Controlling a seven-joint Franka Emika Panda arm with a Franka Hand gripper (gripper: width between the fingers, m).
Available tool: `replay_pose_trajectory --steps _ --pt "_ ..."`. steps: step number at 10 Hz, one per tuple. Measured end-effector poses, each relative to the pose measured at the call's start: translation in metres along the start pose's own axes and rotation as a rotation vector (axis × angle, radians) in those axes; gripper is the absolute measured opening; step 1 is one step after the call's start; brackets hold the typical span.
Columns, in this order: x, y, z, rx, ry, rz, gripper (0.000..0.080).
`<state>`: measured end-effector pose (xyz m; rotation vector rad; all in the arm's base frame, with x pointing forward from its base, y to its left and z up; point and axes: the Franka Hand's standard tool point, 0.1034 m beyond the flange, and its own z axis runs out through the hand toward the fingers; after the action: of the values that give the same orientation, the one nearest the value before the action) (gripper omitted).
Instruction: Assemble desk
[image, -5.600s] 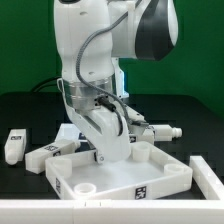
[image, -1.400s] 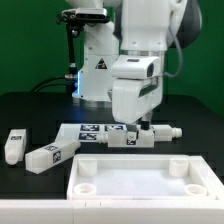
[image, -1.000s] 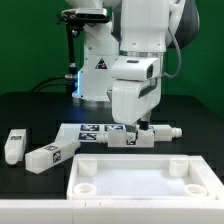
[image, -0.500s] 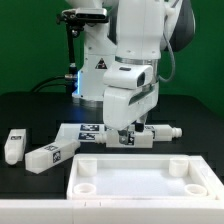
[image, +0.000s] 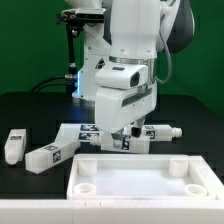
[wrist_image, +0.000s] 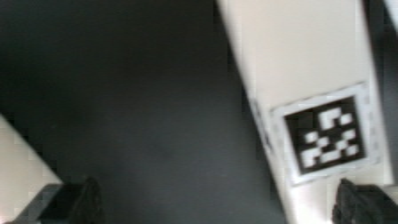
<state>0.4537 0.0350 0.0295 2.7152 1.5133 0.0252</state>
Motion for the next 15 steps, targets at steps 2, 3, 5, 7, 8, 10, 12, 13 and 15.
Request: replay_pose_trajectory --steps 2,3,5,7,8,10,12,13,15 --pt "0.0 0.0 0.0 -0.001 0.0 0.003 0.0649" --pt "0.002 -0.001 0.0 -0.008 0.003 0.0 0.0649" --pt "0.014 -0.019 -0.005 -0.027 0.002 -0.148 0.0649" --pt "0.027 -0.028 -0.012 -0.044 -0.01 -0.364 0.0649" --pt "0.025 -0.027 -0.011 -0.045 -0.015 -0.42 0.0649" --pt "0.023 -0.026 -0.011 -0.045 -0.017 -0.421 0.0649" --pt "0.018 -0.03 0.0 -0.026 -0.031 -0.339 0.0649" --pt "0.015 -0.033 0.008 -0.018 -0.038 -0.327 0.0649" --pt "0.001 -0.03 0.017 -0.006 -0.05 -0.306 0.0649"
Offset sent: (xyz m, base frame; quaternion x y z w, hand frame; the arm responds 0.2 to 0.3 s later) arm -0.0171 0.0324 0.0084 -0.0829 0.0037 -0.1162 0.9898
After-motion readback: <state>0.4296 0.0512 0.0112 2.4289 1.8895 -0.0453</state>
